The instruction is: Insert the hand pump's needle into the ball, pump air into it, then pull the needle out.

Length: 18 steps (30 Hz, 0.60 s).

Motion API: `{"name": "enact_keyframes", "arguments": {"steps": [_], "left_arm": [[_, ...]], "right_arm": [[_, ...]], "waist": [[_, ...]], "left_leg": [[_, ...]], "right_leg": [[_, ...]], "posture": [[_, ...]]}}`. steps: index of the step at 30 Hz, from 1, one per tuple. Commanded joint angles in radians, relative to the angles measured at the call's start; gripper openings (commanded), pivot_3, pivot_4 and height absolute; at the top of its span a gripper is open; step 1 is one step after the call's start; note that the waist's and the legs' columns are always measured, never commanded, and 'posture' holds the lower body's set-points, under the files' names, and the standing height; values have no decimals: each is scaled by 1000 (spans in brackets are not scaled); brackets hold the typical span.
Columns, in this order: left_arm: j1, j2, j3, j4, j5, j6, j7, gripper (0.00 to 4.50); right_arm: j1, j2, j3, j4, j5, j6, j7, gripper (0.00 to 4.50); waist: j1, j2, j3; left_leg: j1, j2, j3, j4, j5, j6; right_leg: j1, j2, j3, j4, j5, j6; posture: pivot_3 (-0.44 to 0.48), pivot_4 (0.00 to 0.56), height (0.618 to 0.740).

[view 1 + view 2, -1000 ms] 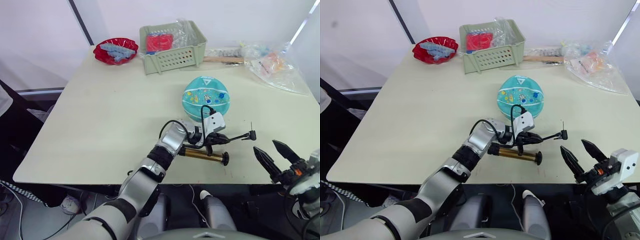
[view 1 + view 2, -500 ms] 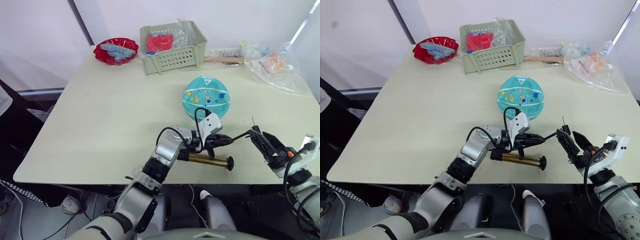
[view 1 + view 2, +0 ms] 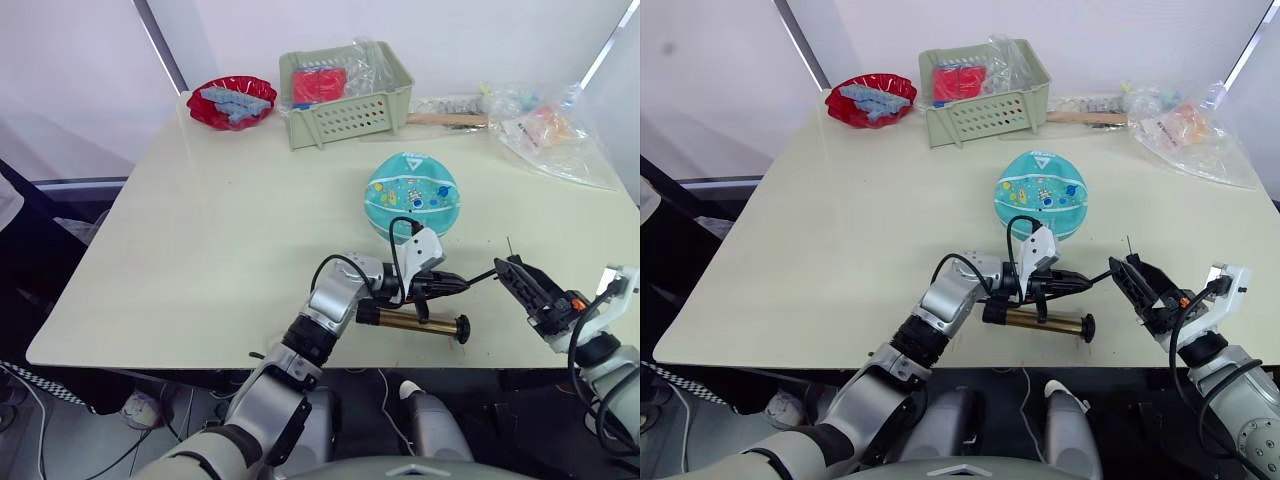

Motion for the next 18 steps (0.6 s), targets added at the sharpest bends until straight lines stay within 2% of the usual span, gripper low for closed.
{"name": "enact_keyframes", "arguments": {"steps": [1,2,4,5,6,8,9,10,18], "left_arm": [[-23,-9,-15,-23,-16,-21,-10,0],[-23,-8,-16,-22,-17,-22,-11,0],[-24,-8,-20,-21,-17,-24,-12,0],[-24,-7,-22,-21,-17,-25,-12,0],[-24,-7,-23,-20,-18,-25,-12,0],[-23,-5,-27,-22,-19,-28,-14,0],[-23,-4,-29,-24,-20,-28,-15,0],[-23,-3,-31,-24,-21,-28,-17,0],[-25,7,-28,-15,-26,-41,-17,0]], "right_arm": [[11,-9,-20,-19,4,-9,19,3982],[13,-8,-20,-20,1,-10,21,3785],[16,-8,-21,-20,-4,-13,23,2803],[17,-8,-21,-20,-6,-14,24,2538],[18,-8,-21,-20,-7,-14,24,1921],[19,-8,-22,-21,-10,-15,22,1320],[19,-6,-22,-23,-9,-16,19,753],[18,-5,-23,-25,-11,-17,15,372],[19,-10,-22,-32,-24,-16,11,307]], "waist": [[0,0,0],[0,0,0],[0,0,0],[0,0,0],[0,0,0],[0,0,0],[0,0,0],[0,0,0],[0,0,0]], "left_leg": [[0,0,0,0,0,0],[0,0,0,0,0,0],[0,0,0,0,0,0],[0,0,0,0,0,0],[0,0,0,0,0,0],[0,0,0,0,0,0],[0,0,0,0,0,0],[0,0,0,0,0,0],[0,0,0,0,0,0]], "right_leg": [[0,0,0,0,0,0],[0,0,0,0,0,0],[0,0,0,0,0,0],[0,0,0,0,0,0],[0,0,0,0,0,0],[0,0,0,0,0,-1],[0,0,0,0,0,-1],[0,0,0,0,0,-1],[0,0,0,0,-1,-1]], "posture": [[0,150,737],[0,150,737],[0,150,737],[0,150,737],[0,150,737],[0,150,737],[0,150,737],[0,150,737],[0,150,737]]}}
